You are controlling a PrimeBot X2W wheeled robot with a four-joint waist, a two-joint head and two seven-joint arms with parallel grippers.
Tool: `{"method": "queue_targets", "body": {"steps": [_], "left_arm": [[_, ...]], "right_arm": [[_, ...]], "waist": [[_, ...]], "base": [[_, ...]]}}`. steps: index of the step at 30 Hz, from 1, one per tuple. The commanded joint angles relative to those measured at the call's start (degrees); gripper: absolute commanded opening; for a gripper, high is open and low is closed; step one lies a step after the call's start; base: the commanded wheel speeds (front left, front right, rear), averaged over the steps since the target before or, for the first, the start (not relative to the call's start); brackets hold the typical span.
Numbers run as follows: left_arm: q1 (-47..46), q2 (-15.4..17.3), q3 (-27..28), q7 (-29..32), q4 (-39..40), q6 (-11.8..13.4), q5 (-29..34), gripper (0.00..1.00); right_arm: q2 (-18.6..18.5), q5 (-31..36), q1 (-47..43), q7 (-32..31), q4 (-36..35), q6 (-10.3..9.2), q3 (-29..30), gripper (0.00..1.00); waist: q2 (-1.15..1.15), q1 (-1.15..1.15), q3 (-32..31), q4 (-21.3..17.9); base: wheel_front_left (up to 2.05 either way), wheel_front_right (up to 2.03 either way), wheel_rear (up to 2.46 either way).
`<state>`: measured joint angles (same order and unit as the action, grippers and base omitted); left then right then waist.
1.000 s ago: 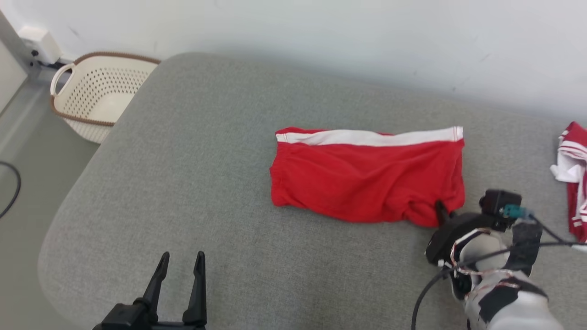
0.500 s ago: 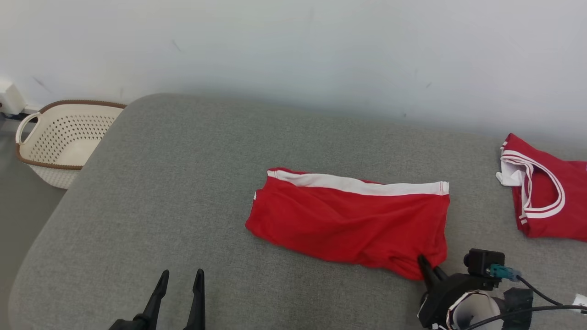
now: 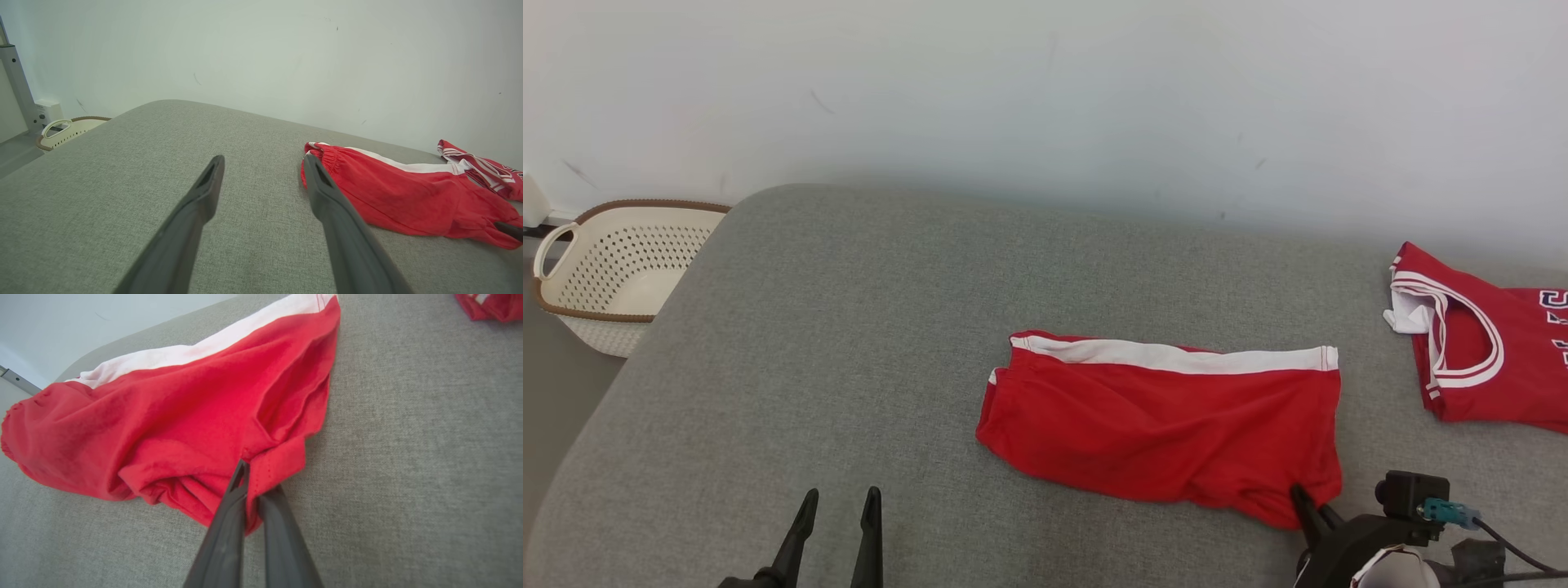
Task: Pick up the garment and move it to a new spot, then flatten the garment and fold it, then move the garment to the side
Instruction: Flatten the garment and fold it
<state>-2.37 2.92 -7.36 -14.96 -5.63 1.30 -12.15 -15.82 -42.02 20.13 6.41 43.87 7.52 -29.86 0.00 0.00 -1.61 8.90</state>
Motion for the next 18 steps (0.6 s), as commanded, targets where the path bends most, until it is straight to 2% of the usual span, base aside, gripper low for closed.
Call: {"method": "queue_targets", "body": {"steps": [1, 3, 4, 11, 18], "left_arm": [[0.9, 0.0, 0.4, -0.3, 0.1, 0.1, -0.1, 1.0], [1.1, 0.0, 0.5, -0.3, 0.2, 0.2, 0.0, 1.0], [1.2, 0.0, 0.5, -0.3, 0.3, 0.2, 0.0, 1.0], [2.3, 0.0, 1.6, -0.3, 1.1, 0.7, 0.2, 1.0], [2.7, 0.1, 3.3, -0.3, 1.7, 1.3, 0.1, 1.0]], "right_arm": [[-0.3, 0.9, -0.9, 0.6, -0.1, -0.05, 0.5, 0.0], [-0.7, 3.0, -1.1, 1.7, 0.6, -0.05, 1.4, 0.91], [-0.7, 4.0, -1.2, 2.2, 0.8, -0.05, 2.0, 1.0], [0.8, 7.3, -2.7, 6.5, -4.0, -0.05, 6.7, 1.0], [2.6, 16.5, -7.5, 8.7, -15.9, -0.05, 15.3, 1.0]], "waist": [[0.0, 0.0, 0.0, 0.0], [0.0, 0.0, 0.0, -0.1], [0.0, 0.0, 0.0, -0.2], [0.0, 0.0, -0.3, -2.4], [0.0, 0.0, -0.2, -5.6]], "base": [[0.0, 0.0, 0.0], [0.0, 0.0, 0.0], [0.0, 0.0, 0.0], [0.0, 0.0, 0.0], [0.0, 0.0, 0.0]]}}
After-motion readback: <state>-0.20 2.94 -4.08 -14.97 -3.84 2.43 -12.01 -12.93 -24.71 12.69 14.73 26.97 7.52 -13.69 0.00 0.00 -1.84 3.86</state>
